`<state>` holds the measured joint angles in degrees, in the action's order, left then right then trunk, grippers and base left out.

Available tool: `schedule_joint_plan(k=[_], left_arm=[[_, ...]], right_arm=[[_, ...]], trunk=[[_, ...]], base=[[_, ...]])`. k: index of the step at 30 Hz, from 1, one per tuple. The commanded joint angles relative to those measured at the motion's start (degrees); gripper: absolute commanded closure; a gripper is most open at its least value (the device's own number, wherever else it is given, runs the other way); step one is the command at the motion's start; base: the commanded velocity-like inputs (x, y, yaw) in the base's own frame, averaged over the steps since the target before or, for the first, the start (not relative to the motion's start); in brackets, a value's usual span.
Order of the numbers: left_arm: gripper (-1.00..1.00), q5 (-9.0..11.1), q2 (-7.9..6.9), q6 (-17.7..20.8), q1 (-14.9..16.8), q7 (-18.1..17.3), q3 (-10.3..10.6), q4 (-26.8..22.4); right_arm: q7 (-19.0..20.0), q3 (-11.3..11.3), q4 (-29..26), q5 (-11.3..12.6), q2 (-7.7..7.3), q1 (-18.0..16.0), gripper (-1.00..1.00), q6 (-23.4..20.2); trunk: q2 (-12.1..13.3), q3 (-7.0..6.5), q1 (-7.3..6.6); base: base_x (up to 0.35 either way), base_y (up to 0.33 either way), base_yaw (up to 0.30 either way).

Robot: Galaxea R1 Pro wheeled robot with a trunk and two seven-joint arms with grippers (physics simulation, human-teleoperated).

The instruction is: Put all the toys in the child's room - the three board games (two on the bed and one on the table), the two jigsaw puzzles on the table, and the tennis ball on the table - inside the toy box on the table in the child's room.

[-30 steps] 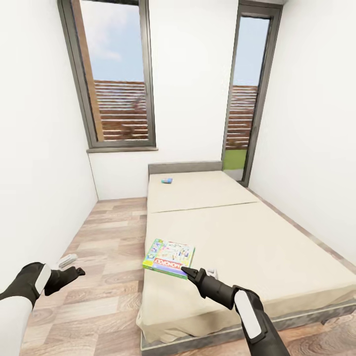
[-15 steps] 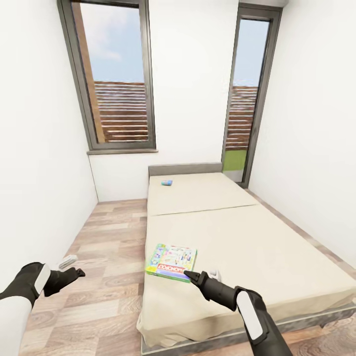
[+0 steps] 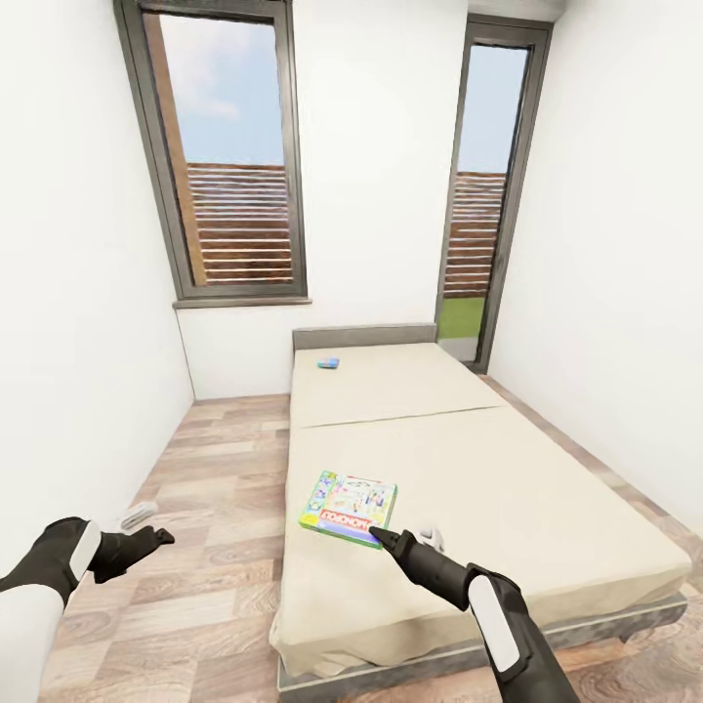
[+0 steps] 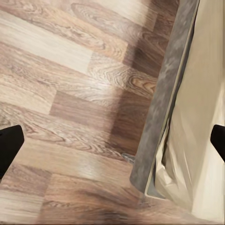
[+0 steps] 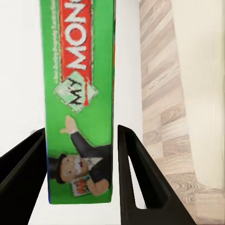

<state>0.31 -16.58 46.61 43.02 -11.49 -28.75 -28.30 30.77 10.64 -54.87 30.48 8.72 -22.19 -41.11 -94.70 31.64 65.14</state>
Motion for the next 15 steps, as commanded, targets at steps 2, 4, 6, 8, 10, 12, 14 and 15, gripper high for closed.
schedule_joint_plan(k=[2, 4, 6, 8, 10, 12, 14, 15], left_arm=[[-1.0, -0.1, 0.09, 0.3, 0.0, -0.1, -0.3, -0.1], [-1.0, -0.1, 0.1, 0.2, 0.0, -0.1, -0.2, -0.1], [-1.0, -0.1, 0.08, 0.2, 0.0, -0.1, -0.2, -0.1], [-1.0, -0.1, 0.07, 0.3, 0.0, -0.1, -0.2, -0.3], [-1.0, -0.2, 0.08, 0.3, 0.0, -0.1, -0.2, -0.3], [-1.0, -0.2, 0.13, 0.3, 0.0, -0.1, -0.2, -0.3], [-1.0, -0.2, 0.19, 0.3, 0.0, -0.1, -0.2, -0.3], [-1.0, -0.2, 0.21, 0.3, 0.0, 0.0, -0.2, -0.3]], right_arm=[[0.0, 0.2, 0.0, 0.0, 0.07, 0.0, 1.0, -0.3], [-0.1, 0.3, 0.1, -0.1, 0.07, 0.0, 1.0, -0.2], [-0.1, 0.3, 0.1, -0.1, -0.01, 0.0, 1.0, -0.1], [-0.1, 0.3, 0.0, -0.1, -0.21, 0.0, 1.0, -0.1], [-0.1, 0.3, 0.0, -0.1, -0.29, 0.0, 1.0, -0.1], [-0.1, 0.2, 0.0, -0.1, -0.33, 0.0, 1.0, -0.1], [-0.1, 0.2, 0.0, -0.1, -0.35, 0.0, 1.0, -0.1], [-0.1, 0.2, 0.0, -0.1, -0.36, 0.0, 1.0, -0.1]], trunk=[[0.8, -0.3, -0.47], [1.6, -0.66, -0.91], [2.4, -1.02, -1.35], [3.2, -1.38, -1.79], [4.0, -1.74, -2.23], [4.8, -2.1, -2.67], [5.6, -2.46, -3.11], [6.0, -2.64, -3.33]], base=[[-0.282, -0.124, 0.0], [-0.229, -0.126, 0.0], [-0.109, -0.077, 0.0], [-0.051, -0.036, 0.0], [-0.041, -0.021, 0.0], [-0.129, -0.038, 0.0], [-0.232, -0.103, 0.0], [-0.257, -0.155, 0.0]])
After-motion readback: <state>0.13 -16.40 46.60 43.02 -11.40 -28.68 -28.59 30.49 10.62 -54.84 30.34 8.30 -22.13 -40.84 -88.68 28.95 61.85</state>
